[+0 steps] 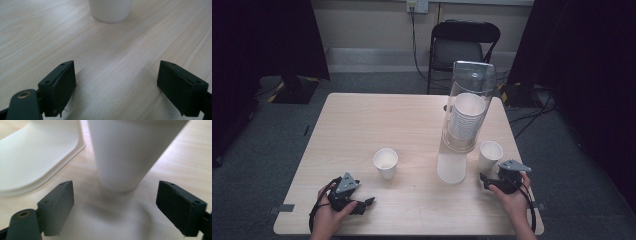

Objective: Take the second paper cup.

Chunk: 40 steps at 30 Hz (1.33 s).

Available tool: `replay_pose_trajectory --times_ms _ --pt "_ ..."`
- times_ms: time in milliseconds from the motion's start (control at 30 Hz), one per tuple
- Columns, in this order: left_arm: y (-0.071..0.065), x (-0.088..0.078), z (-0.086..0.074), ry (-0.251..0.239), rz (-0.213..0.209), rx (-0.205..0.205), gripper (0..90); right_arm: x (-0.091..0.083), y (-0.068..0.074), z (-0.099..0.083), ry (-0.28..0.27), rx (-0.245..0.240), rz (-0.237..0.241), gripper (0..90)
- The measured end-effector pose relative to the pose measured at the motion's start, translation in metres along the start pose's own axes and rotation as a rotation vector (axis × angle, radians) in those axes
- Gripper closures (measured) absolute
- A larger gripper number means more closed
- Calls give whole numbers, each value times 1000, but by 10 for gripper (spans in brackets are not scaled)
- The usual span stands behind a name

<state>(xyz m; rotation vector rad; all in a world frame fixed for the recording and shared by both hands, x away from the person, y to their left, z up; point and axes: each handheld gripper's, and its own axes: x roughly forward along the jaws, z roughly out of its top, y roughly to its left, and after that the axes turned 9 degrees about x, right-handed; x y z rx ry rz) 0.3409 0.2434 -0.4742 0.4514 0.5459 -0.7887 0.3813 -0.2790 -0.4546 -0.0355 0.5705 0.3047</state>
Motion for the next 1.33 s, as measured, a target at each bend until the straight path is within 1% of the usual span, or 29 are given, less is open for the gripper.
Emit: replay_pose_trajectory --times_ms 33,100,167,200,267,300,367,400,433,500,533,567,600,767,900,1033,1333 --pt "0 0 0 1 0 0 150 -3 0 -4 5 5 7 144" --pt "0 0 0 0 0 0 150 -8 -2 -10 14 0 24 144" --pt "0 0 0 1 0 0 150 -15 -2 -14 4 4 25 144" --pt "0 0 0 0 0 0 150 -17 -2 -16 21 -8 43 144" --pt "0 0 0 0 0 0 150 -21 0 -19 35 -11 65 144" --pt "0 0 0 2 0 1 150 -23 1 -21 41 -24 67 144" --pt "0 0 0 1 0 0 150 -27 4 -27 54 -30 72 144" --pt "0 0 0 1 0 0 150 -27 4 -27 54 -30 72 144" --pt "0 0 0 0 0 0 150 -28 5 -28 71 -35 69 145" --pt "0 0 0 1 0 1 150 -30 7 -31 79 -62 60 143" --pt "0 0 0 0 0 0 150 -31 7 -32 93 -59 67 144" --pt "0 0 0 1 0 0 150 -31 7 -32 94 -61 72 143" --pt "0 0 0 1 0 0 150 -32 7 -33 95 -53 72 142" --pt "-1 0 0 -4 2 -3 150 -35 9 -35 95 -50 61 143" --pt "-1 0 0 -3 2 -3 150 -35 9 -35 97 -50 64 143" --pt "0 0 0 0 1 -2 150 -35 7 -35 99 -63 83 143" --pt "0 0 0 -2 2 -2 149 -37 7 -36 101 -65 90 143"
